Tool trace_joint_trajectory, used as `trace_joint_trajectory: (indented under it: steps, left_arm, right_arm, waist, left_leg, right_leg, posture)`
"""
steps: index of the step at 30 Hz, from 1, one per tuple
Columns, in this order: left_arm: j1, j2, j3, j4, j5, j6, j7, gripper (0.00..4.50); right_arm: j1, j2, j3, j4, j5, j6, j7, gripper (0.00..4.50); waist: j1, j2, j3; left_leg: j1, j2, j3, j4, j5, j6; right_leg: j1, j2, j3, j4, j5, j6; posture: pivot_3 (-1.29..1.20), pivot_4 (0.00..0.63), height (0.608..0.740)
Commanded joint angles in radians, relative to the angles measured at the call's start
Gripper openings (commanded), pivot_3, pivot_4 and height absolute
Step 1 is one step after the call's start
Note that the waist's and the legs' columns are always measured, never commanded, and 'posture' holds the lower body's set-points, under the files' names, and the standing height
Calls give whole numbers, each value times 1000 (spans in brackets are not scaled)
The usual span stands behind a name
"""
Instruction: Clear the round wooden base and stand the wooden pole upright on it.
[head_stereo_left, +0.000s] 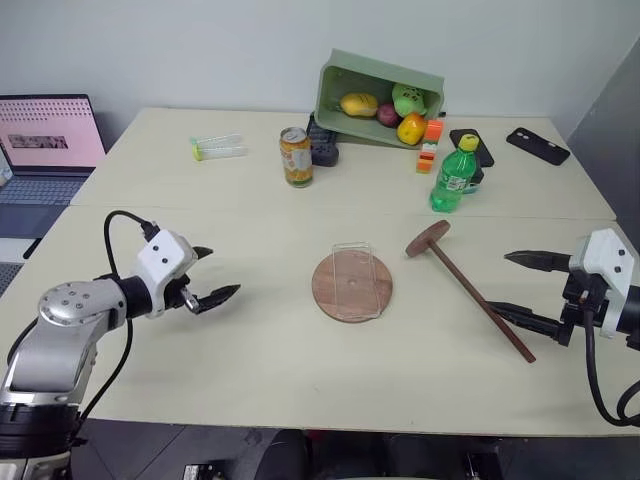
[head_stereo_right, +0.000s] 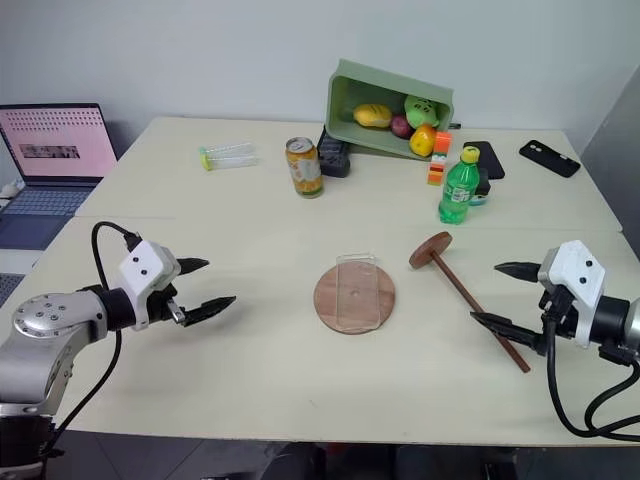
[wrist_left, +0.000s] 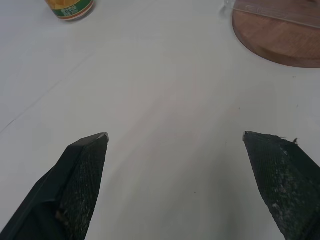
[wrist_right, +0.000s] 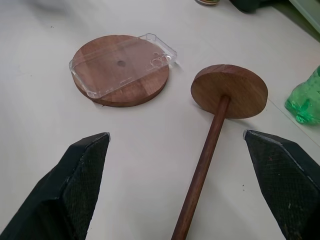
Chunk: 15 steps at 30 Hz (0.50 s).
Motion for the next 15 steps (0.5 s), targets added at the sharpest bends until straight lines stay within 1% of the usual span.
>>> trace_joint_trajectory:
  steps: [1, 8, 15]
  left_arm:
    - [-20, -4, 16, -16, -32, -11, -17, 4500]
    - [-36, 10, -9, -9, 1, -15, -16, 4500]
    - [-49, 4, -20, -7, -15, -35, -54, 4500]
  right_arm:
    - [-8, 2, -4, -13, 5, -19, 1, 4487]
    - [5, 7, -16, -23, 7, -18, -2, 4487]
    - [7, 18, -18, -21, -2, -25, -20, 4487]
  waist:
    - [0, 0, 0]
    - [0, 0, 0]
    - [0, 0, 0]
  left_leg:
    - [0, 0, 0, 0, 0, 0]
    - [0, 0, 0, 0, 0, 0]
    - [0, 0, 0, 0, 0, 0]
  right_leg:
    - [0, 0, 0, 0, 0, 0]
    - [0, 0, 0, 0, 0, 0]
    - [0, 0, 0, 0, 0, 0]
  posture:
    - [0, 150, 740]
    - [0, 150, 740]
    - [0, 150, 740]
